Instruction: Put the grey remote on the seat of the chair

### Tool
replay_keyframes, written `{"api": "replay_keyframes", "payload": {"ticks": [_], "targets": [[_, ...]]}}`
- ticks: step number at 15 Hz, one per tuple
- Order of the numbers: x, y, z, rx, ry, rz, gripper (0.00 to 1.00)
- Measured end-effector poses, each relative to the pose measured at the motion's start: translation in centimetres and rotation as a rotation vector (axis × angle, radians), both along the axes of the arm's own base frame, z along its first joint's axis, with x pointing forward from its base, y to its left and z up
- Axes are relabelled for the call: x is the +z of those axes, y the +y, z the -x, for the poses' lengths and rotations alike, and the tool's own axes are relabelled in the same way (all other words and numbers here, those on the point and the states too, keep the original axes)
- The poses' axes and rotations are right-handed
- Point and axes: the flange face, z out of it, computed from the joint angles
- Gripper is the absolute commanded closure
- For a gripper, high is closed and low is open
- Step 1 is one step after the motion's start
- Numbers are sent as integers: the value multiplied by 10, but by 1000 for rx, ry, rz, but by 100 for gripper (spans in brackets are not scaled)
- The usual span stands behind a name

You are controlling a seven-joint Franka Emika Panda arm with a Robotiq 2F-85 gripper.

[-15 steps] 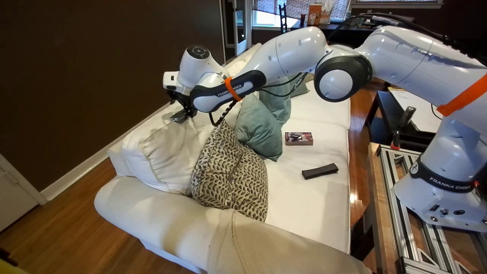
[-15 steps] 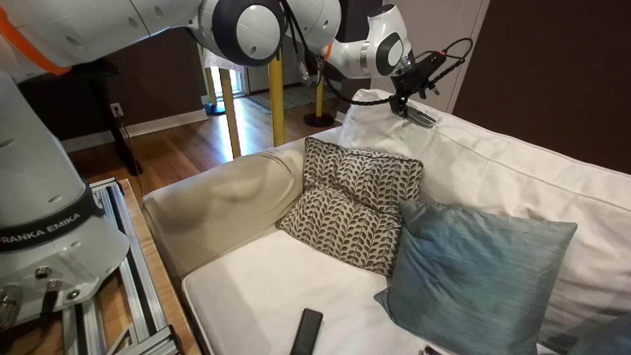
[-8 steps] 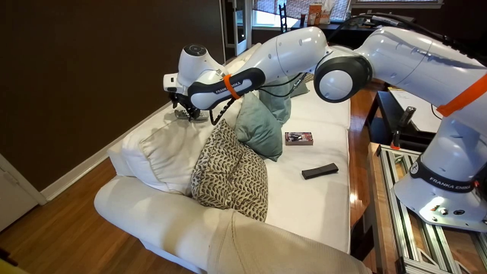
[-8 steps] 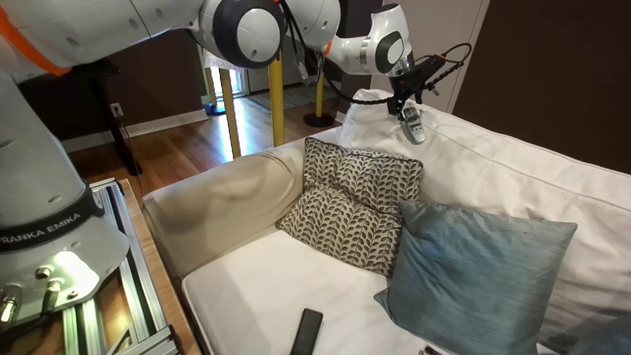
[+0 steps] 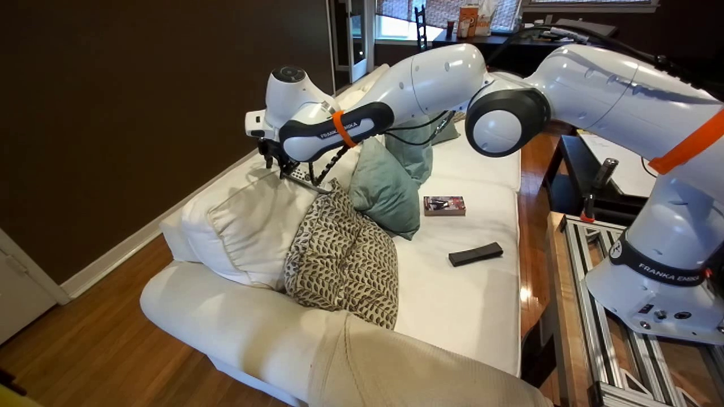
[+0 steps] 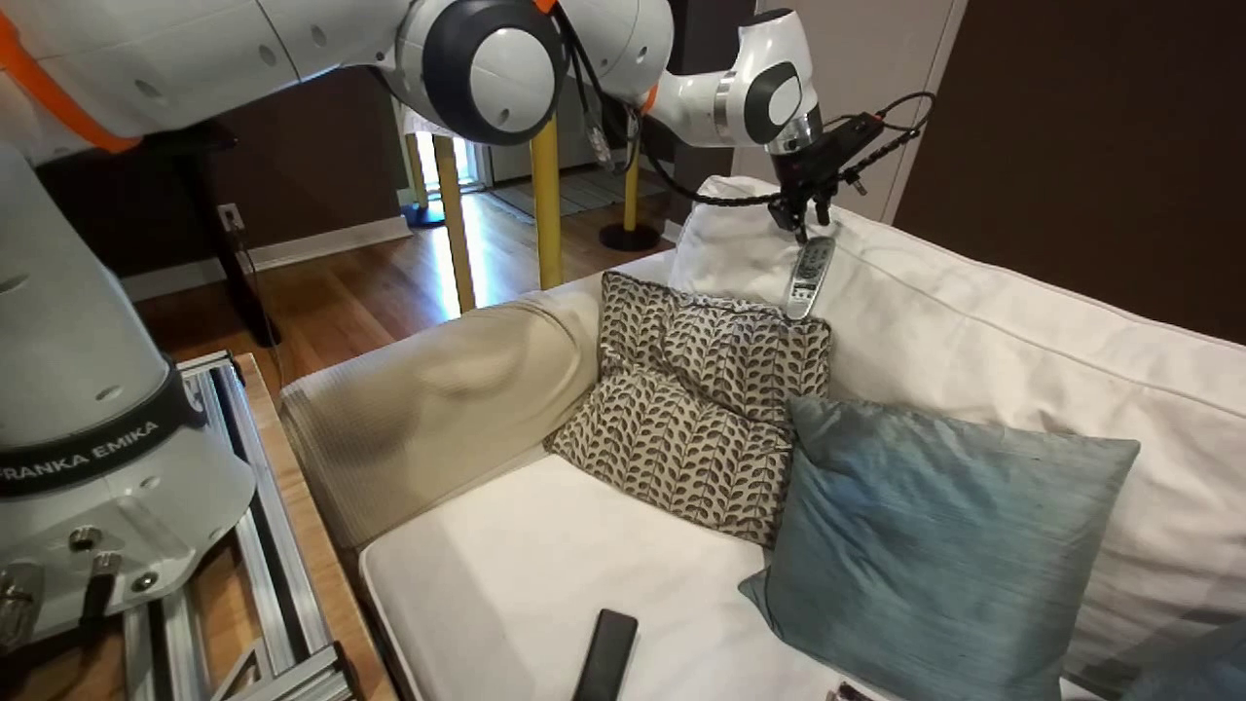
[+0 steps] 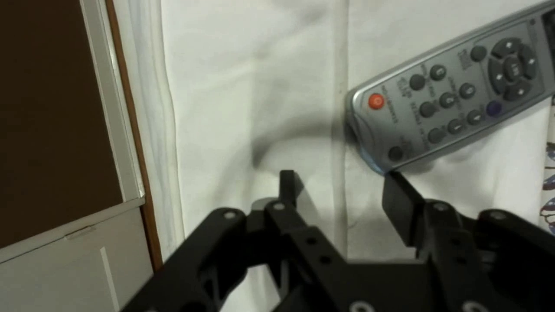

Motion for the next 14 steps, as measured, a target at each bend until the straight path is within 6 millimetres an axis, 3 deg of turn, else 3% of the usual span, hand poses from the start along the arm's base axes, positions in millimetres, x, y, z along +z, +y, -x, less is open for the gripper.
{"api": "replay_keyframes", "payload": {"ticks": [2, 7, 14], "targets": [[4, -6, 0, -37, -5, 4, 1], [17, -19, -1, -219, -34, -3, 0], [10, -13, 5, -558, -30, -111, 0]]}}
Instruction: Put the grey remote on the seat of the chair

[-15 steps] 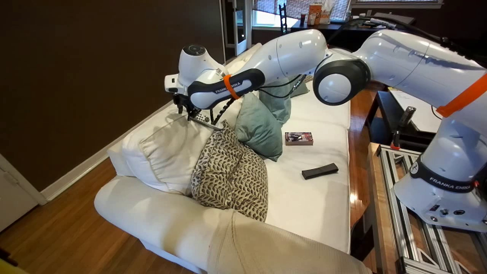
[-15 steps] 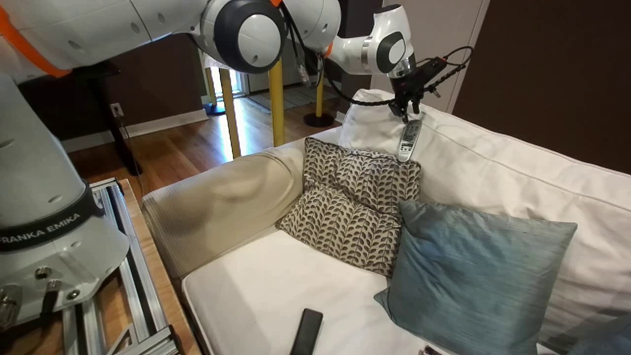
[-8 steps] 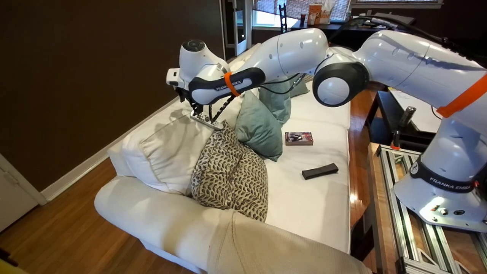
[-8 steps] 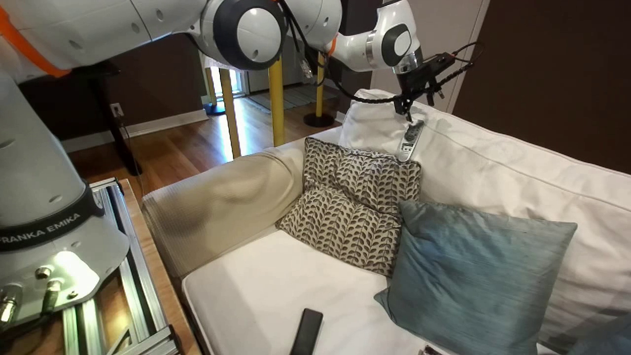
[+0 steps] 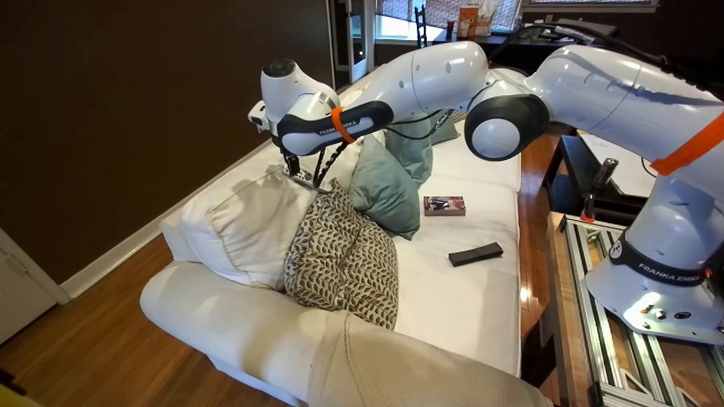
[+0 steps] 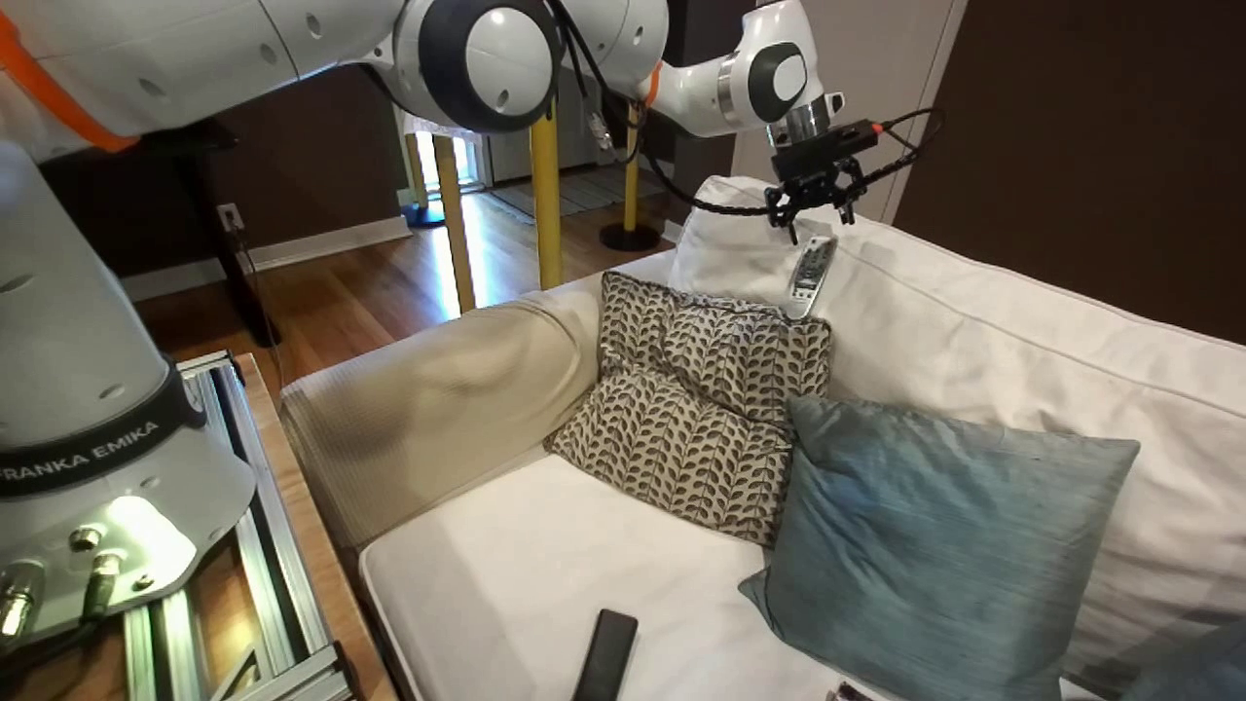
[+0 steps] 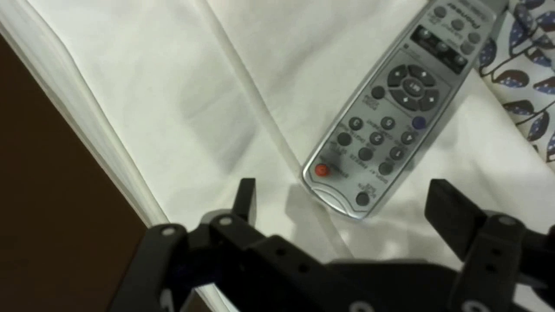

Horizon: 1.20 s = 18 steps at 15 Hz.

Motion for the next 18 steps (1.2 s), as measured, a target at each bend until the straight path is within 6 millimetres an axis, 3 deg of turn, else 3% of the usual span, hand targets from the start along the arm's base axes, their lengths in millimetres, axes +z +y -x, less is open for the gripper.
{"api": "replay_keyframes", "payload": {"ticks": [5, 11, 12, 13, 15, 18], "targets": [[-2, 1, 0, -160, -64, -63, 0], [-19, 2, 2, -305, -90, -116, 0], [-22, 1, 3, -325, -91, -123, 3], [-25, 1, 3, -339, -93, -129, 22], [-31, 0, 4, -365, -99, -141, 30], [-36, -1, 4, -400, -118, -159, 54]]}}
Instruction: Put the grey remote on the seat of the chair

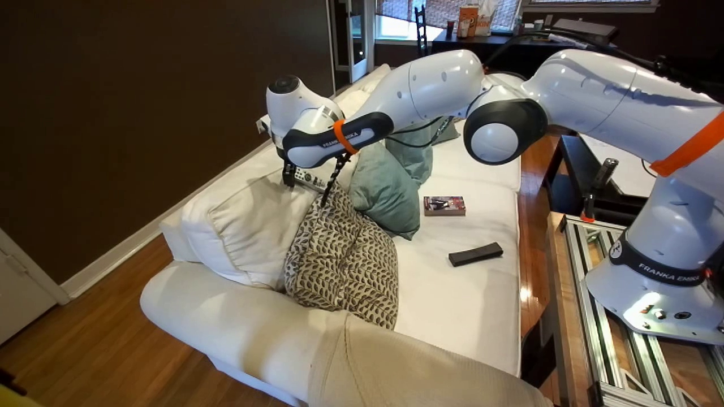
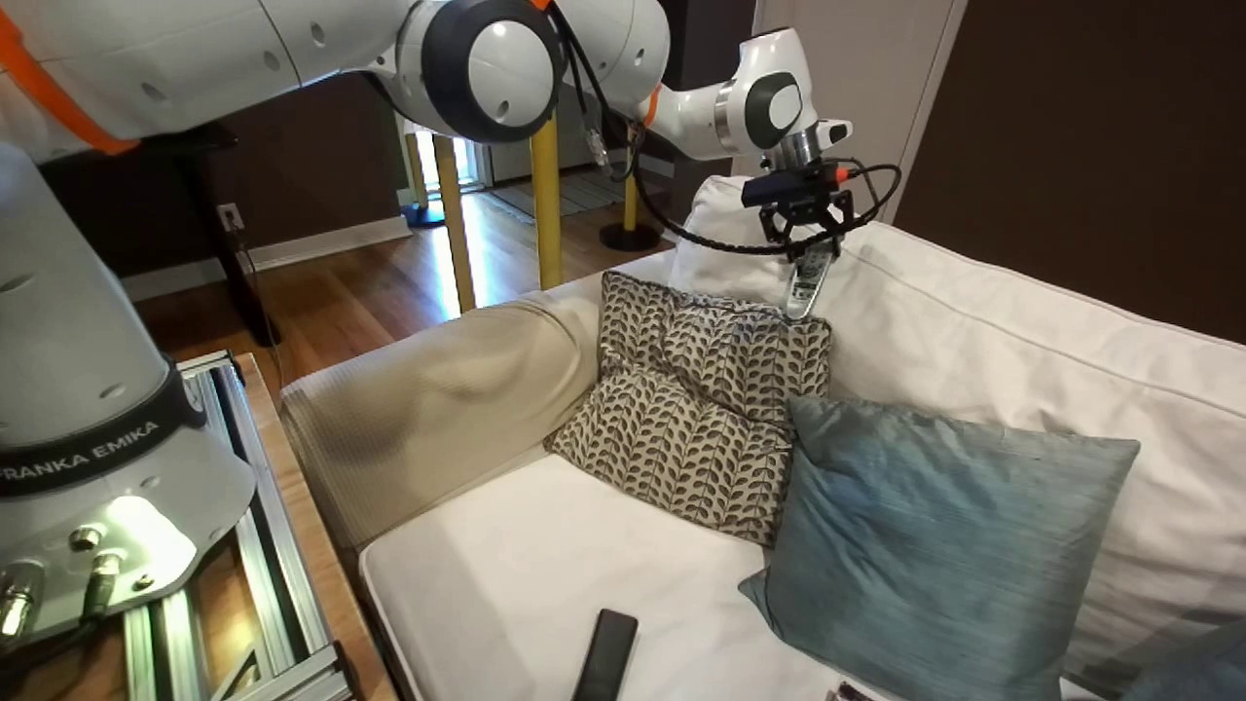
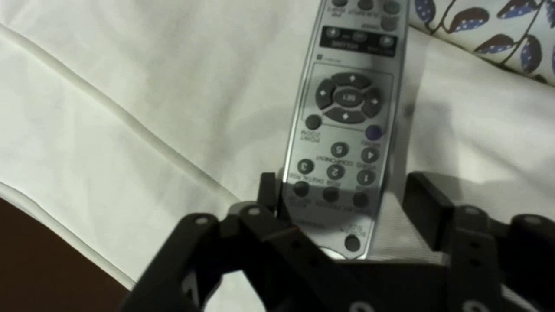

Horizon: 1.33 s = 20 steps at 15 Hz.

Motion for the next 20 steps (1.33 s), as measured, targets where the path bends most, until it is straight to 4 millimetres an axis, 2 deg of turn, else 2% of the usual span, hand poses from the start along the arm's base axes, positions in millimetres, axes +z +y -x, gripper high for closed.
{"api": "replay_keyframes", "payload": {"ticks": [2, 3, 7, 12, 16, 20], "targets": [[-1, 1, 0, -24, -19, -12, 70], [-2, 1, 0, -37, -28, -19, 71], [0, -2, 1, -128, -54, -44, 71], [15, -17, 6, -303, -97, -66, 71], [36, -32, 20, -445, -107, -84, 71], [55, -34, 38, -517, -96, -89, 71]]}}
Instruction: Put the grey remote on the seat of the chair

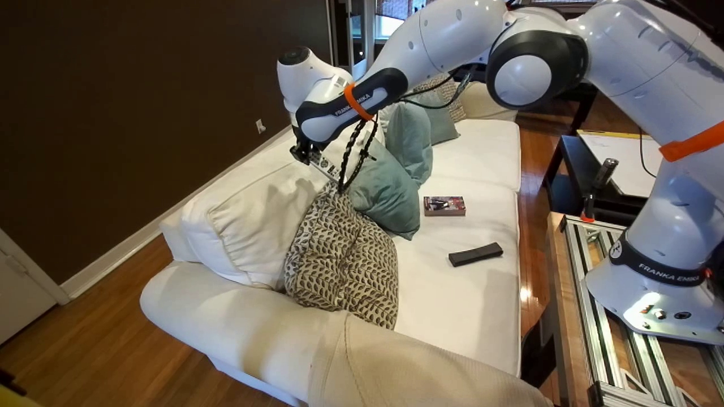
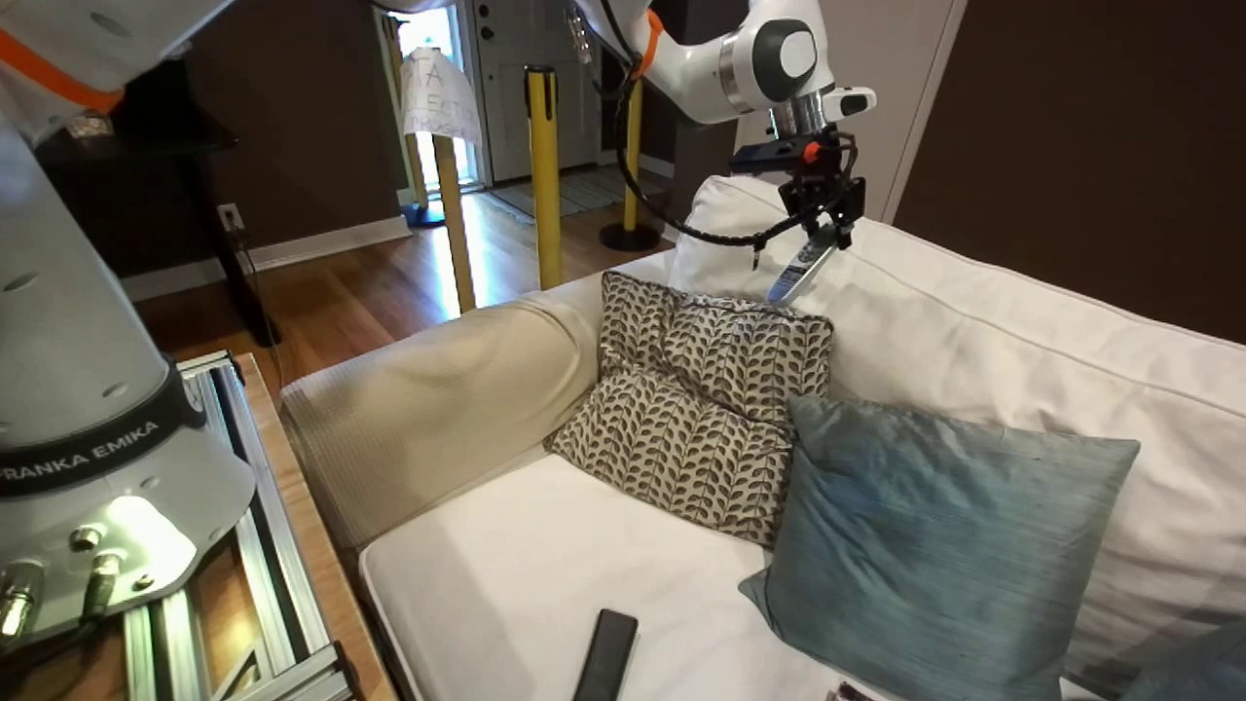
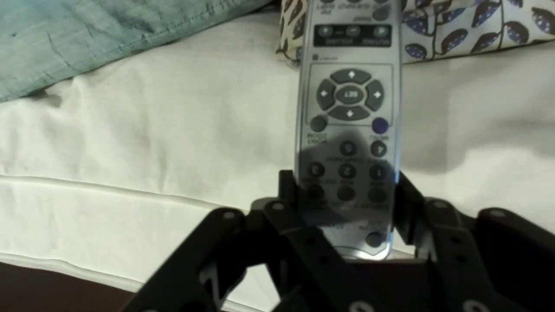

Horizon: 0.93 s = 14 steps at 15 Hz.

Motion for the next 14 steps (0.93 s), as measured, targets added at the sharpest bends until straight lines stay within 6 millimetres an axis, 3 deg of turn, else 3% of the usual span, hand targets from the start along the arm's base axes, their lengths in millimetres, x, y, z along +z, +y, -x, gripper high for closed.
{"api": "replay_keyframes", "payload": {"ticks": [6, 10, 14], "targets": [[7, 20, 32, 37, -17, -17, 71], [-8, 32, 61, 143, -45, -2, 71], [-30, 36, 102, 277, -71, 15, 71]]}}
